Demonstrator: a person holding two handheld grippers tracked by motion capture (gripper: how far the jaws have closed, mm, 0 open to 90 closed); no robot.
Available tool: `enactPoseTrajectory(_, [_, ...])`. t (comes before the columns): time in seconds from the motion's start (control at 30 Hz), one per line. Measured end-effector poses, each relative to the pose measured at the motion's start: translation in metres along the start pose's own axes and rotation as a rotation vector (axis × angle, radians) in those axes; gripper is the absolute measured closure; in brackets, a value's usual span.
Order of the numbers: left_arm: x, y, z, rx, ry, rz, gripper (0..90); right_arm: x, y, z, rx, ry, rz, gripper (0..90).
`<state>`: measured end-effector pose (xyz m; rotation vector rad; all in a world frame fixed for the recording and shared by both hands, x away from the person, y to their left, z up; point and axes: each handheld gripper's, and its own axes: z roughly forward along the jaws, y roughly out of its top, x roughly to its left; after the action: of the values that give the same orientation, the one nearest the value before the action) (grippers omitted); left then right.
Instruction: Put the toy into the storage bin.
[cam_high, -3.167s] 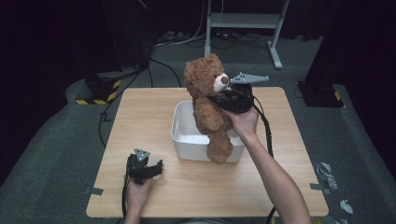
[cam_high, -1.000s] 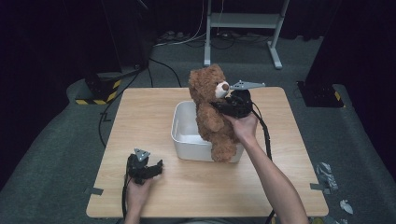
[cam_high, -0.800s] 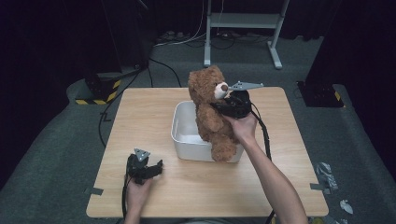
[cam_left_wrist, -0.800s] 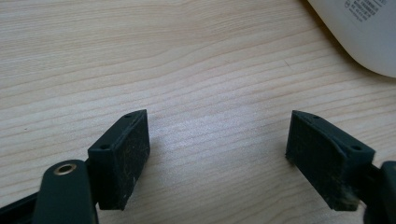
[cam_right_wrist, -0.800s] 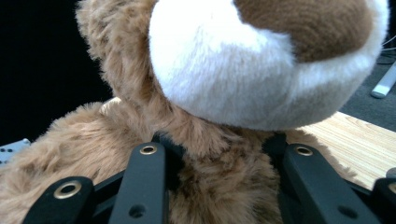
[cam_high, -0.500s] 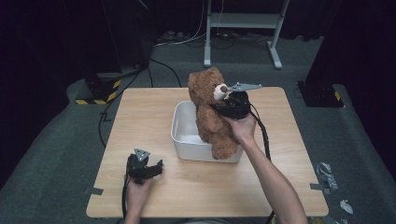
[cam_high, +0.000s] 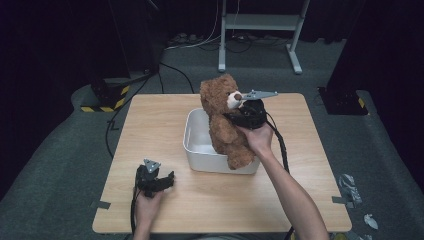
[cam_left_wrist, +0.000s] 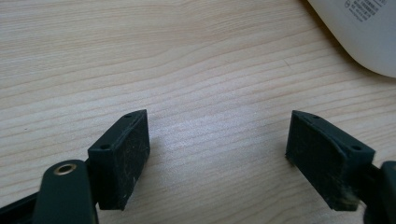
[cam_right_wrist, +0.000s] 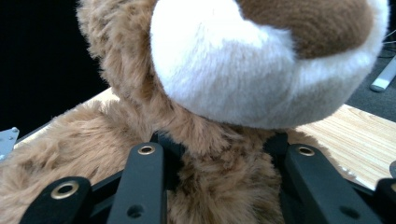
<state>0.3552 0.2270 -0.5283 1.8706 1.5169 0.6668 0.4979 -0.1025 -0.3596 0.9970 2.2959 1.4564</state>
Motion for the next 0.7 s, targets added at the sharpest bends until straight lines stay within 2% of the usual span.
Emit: enactPoseTrajectory(0.7, [0.0000,0.0000,0.0000,0.000,0.000,0.000,21.5,0.0013,-0.0037,0.0041,0.029,0.010,-0.004,61.8])
